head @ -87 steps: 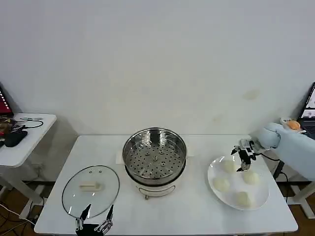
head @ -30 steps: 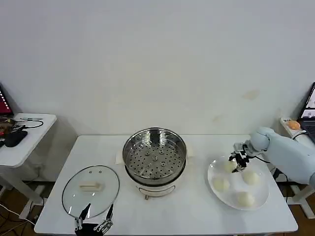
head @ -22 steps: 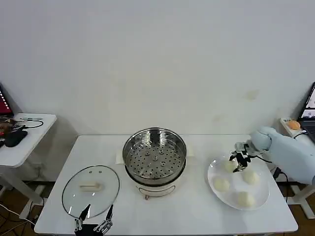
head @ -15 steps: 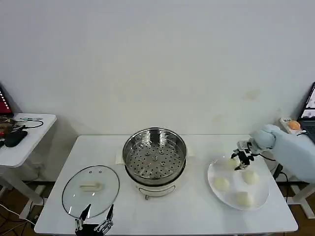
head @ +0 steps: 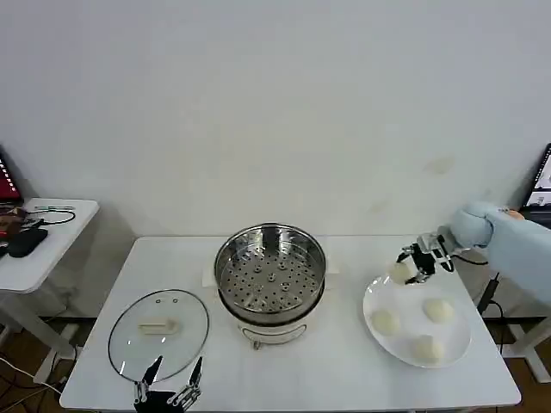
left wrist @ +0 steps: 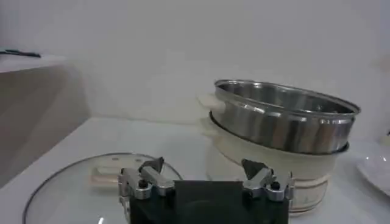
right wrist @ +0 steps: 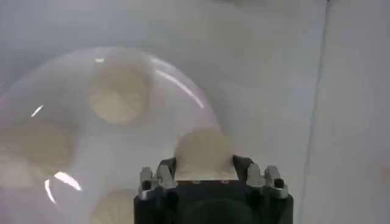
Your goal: Take steamed baozi put them in steamer then cover it.
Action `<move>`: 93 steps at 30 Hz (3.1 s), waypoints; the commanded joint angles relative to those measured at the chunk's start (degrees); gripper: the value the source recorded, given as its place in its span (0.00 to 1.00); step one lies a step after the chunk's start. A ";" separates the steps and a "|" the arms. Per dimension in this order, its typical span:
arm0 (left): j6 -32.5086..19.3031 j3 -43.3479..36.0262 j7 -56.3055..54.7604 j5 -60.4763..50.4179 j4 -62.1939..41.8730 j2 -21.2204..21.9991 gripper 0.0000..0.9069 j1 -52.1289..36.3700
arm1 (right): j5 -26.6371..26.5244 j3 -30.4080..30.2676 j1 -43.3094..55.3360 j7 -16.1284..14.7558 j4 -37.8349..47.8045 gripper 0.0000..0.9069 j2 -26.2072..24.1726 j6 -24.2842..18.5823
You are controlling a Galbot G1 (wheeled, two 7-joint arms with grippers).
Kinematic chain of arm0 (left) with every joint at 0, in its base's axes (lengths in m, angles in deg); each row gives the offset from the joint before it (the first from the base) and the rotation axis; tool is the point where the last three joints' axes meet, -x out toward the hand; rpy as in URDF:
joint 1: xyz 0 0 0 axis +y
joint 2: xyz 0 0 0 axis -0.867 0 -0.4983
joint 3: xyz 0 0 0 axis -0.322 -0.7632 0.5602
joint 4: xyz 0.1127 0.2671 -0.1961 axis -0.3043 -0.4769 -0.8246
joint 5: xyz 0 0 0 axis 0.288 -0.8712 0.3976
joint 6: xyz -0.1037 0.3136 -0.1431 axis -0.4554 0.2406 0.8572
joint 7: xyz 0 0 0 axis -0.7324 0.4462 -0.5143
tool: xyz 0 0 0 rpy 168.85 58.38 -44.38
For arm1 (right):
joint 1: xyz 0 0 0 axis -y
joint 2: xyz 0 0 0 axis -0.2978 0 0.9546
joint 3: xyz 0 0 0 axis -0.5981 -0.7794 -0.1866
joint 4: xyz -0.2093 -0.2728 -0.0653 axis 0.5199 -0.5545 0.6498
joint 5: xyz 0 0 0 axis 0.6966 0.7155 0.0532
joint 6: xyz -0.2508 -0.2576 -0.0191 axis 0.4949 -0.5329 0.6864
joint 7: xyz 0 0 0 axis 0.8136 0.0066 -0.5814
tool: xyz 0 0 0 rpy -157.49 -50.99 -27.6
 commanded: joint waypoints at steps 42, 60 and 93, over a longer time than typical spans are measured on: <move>-0.11 -0.53 -0.33 0.26 1.09 -1.11 1.00 0.26 | -2.96 -10.00 17.15 3.52 8.08 0.72 30.32 -27.37; -0.14 -0.02 -0.91 0.96 1.52 -1.14 1.00 0.63 | 9.45 -8.35 13.42 6.36 11.15 0.72 35.35 -36.27; 0.06 0.29 -0.94 1.59 2.35 -1.14 1.00 1.23 | 22.96 -4.39 4.25 9.58 18.11 0.98 39.19 -40.23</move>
